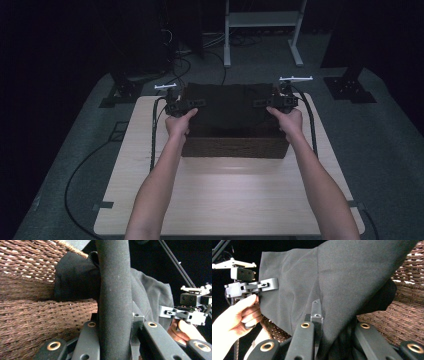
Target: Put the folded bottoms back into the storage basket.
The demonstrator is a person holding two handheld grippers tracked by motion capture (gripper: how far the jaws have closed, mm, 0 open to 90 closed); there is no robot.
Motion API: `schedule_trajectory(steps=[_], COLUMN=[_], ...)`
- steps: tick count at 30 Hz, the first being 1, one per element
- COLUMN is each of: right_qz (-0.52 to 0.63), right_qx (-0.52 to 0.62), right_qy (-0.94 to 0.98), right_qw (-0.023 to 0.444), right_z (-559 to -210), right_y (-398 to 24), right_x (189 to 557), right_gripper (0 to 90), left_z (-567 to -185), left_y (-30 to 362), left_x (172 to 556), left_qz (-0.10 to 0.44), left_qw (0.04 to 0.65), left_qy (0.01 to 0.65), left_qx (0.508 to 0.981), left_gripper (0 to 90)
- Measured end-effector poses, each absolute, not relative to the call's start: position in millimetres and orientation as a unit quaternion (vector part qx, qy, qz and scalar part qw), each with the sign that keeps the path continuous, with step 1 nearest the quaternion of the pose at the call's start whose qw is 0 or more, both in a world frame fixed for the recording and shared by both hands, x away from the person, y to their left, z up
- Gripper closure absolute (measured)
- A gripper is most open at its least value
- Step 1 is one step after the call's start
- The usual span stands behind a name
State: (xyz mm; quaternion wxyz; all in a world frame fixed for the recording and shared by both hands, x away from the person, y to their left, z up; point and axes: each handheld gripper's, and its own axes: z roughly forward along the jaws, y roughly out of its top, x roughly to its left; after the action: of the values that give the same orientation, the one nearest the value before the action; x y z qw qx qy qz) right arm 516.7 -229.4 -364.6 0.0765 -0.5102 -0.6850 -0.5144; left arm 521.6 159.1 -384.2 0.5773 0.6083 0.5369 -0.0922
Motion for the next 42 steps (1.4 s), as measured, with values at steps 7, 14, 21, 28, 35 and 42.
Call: schedule_trajectory(steps=[7,14,21,28,35,42], right_qz=[-0.511,-0.499,-0.494,-0.489,-0.486,-0.482], right_qx=[-0.516,-0.526,-0.53,-0.534,-0.536,-0.537], right_qy=[-0.682,-0.684,-0.684,-0.684,-0.685,-0.686], right_qw=[0.08,0.082,0.084,0.088,0.089,0.09], right_z=[-371,-377,-381,-385,-387,-389], right_y=[-229,-227,-226,-226,-225,-225], right_x=[521,525,526,528,530,530], right_gripper=[76.9,76.9,76.9,76.9,76.9,76.9], left_z=[-391,-395,-395,-395,-396,-396], left_y=[158,156,155,154,152,152], left_x=[525,527,529,529,531,532], left_qz=[-0.094,-0.091,-0.088,-0.084,-0.08,-0.079], left_qw=[0.575,0.565,0.552,0.539,0.526,0.52], left_qy=[0.544,0.552,0.559,0.564,0.572,0.576], left_qx=[0.604,0.606,0.613,0.62,0.624,0.626], left_gripper=[76.0,76.0,76.0,75.9,75.7,75.7])
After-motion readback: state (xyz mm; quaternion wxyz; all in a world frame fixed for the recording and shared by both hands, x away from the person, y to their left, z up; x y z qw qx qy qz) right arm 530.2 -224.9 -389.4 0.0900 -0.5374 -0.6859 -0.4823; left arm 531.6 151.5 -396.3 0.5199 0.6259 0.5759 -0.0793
